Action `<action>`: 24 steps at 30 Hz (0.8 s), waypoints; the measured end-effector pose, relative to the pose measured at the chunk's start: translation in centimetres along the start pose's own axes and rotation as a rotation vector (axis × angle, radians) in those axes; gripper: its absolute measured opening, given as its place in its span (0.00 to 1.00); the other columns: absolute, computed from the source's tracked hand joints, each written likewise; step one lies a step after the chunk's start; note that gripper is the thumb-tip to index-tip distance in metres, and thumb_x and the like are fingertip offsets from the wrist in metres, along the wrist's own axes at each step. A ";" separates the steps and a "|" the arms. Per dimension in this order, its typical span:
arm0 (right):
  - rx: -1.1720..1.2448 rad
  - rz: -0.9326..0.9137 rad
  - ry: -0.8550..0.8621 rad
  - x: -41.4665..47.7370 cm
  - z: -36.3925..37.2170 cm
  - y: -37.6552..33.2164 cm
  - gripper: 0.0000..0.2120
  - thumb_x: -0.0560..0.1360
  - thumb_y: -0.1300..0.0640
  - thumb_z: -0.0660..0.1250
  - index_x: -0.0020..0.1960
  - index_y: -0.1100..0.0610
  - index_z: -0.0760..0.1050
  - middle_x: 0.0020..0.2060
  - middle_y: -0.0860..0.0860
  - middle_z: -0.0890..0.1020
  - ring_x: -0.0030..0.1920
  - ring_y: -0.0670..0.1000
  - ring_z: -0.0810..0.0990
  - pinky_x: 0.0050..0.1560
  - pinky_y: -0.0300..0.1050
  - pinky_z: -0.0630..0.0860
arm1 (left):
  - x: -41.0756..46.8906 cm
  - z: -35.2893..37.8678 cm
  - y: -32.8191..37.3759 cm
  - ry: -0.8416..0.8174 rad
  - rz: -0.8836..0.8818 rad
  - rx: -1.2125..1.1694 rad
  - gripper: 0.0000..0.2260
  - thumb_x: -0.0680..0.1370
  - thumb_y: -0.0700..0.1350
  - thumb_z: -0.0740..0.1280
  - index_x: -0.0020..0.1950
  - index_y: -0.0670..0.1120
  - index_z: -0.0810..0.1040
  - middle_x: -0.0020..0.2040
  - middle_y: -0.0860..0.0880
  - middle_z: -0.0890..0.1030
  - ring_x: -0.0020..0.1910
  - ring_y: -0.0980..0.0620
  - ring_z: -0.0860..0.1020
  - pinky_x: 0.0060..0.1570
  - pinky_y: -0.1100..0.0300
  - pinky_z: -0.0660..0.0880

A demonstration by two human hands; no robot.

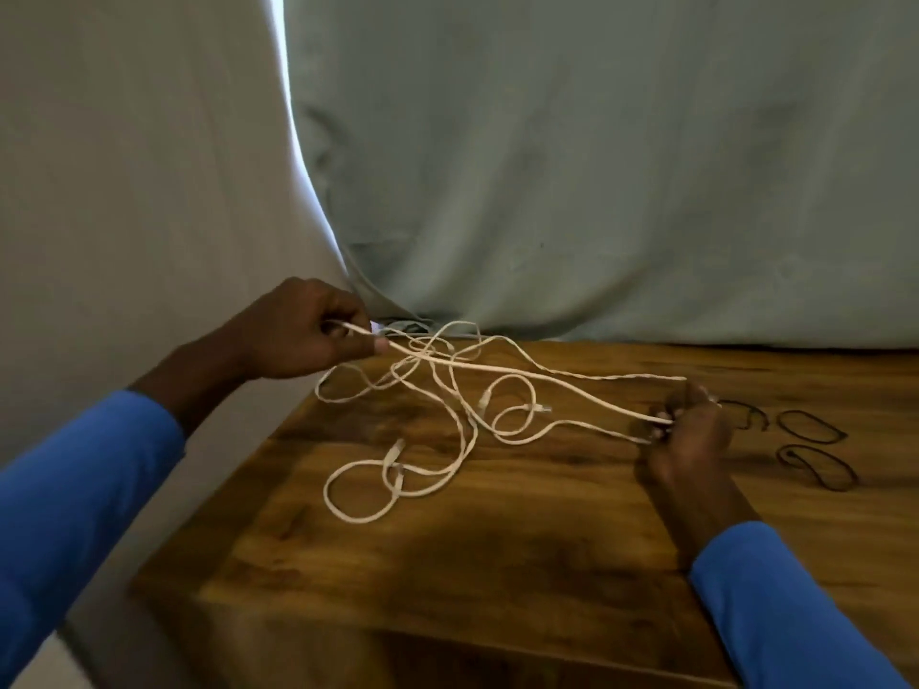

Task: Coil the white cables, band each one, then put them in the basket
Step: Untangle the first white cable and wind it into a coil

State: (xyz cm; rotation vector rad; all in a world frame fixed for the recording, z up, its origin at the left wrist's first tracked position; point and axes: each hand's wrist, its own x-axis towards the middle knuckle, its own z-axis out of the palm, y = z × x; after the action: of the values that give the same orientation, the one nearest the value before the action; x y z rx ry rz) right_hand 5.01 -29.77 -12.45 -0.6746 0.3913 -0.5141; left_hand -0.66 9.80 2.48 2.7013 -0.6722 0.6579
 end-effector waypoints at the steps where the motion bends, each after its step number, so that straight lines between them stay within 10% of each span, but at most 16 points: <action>1: -0.059 -0.081 -0.043 -0.8 0.3 0.0 0.08 0.80 0.52 0.64 0.42 0.50 0.73 0.30 0.46 0.70 0.29 0.47 0.69 0.29 0.42 0.67 | 0.3 -0.3 -0.3 0.056 0.000 0.011 0.18 0.74 0.68 0.70 0.39 0.54 0.83 0.31 0.55 0.81 0.34 0.56 0.80 0.37 0.57 0.74; 7: -0.704 -0.449 -0.601 -8.4 1.4 2.0 0.25 0.76 0.36 0.70 0.58 0.56 0.78 0.46 0.51 0.83 0.48 0.59 0.84 0.49 0.60 0.83 | 4.1 1.6 4.0 0.168 0.187 -0.001 0.20 0.75 0.62 0.67 0.44 0.46 0.86 0.38 0.48 0.81 0.38 0.48 0.80 0.39 0.56 0.72; 10: -0.881 -0.628 -0.810 -10.7 3.7 2.7 0.22 0.74 0.36 0.71 0.58 0.51 0.78 0.44 0.37 0.84 0.45 0.40 0.82 0.46 0.36 0.77 | 5.3 4.8 9.5 0.019 0.272 -0.008 0.19 0.75 0.61 0.68 0.45 0.46 0.86 0.38 0.50 0.81 0.39 0.50 0.79 0.40 0.56 0.73; 12: -0.806 -0.625 -0.796 -11.8 5.5 2.5 0.07 0.81 0.50 0.69 0.48 0.52 0.77 0.31 0.37 0.81 0.33 0.37 0.78 0.36 0.34 0.71 | 5.8 6.2 11.4 0.034 0.272 -0.066 0.18 0.76 0.61 0.67 0.44 0.47 0.86 0.37 0.51 0.82 0.37 0.54 0.79 0.40 0.56 0.74; 14: -0.646 -0.510 -0.728 -12.4 6.9 2.0 0.14 0.85 0.55 0.62 0.41 0.53 0.74 0.24 0.42 0.77 0.26 0.39 0.74 0.30 0.35 0.69 | 6.2 6.3 11.6 0.109 0.214 -0.222 0.15 0.76 0.60 0.70 0.46 0.49 0.86 0.39 0.53 0.85 0.39 0.58 0.81 0.42 0.59 0.76; 18: -0.437 -0.351 -0.680 -12.2 9.2 1.6 0.14 0.86 0.53 0.60 0.43 0.55 0.77 0.24 0.46 0.71 0.23 0.42 0.69 0.26 0.37 0.66 | 5.6 5.4 10.9 -0.014 0.042 -0.713 0.12 0.77 0.44 0.76 0.56 0.39 0.82 0.35 0.55 0.84 0.32 0.62 0.80 0.35 0.68 0.75; 24: -0.335 -0.381 -0.539 -9.6 12.4 0.9 0.17 0.85 0.49 0.61 0.40 0.56 0.73 0.26 0.52 0.68 0.22 0.46 0.66 0.22 0.36 0.63 | 2.8 8.8 5.3 -0.157 -0.171 -0.892 0.13 0.83 0.47 0.68 0.49 0.37 0.83 0.35 0.45 0.79 0.31 0.56 0.76 0.36 0.63 0.73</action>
State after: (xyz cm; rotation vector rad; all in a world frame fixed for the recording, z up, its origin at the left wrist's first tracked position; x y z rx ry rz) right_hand 3.79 -17.71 -2.45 -1.1866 -0.1714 -0.6059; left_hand 2.08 0.99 -2.90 1.9426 -0.5733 0.0517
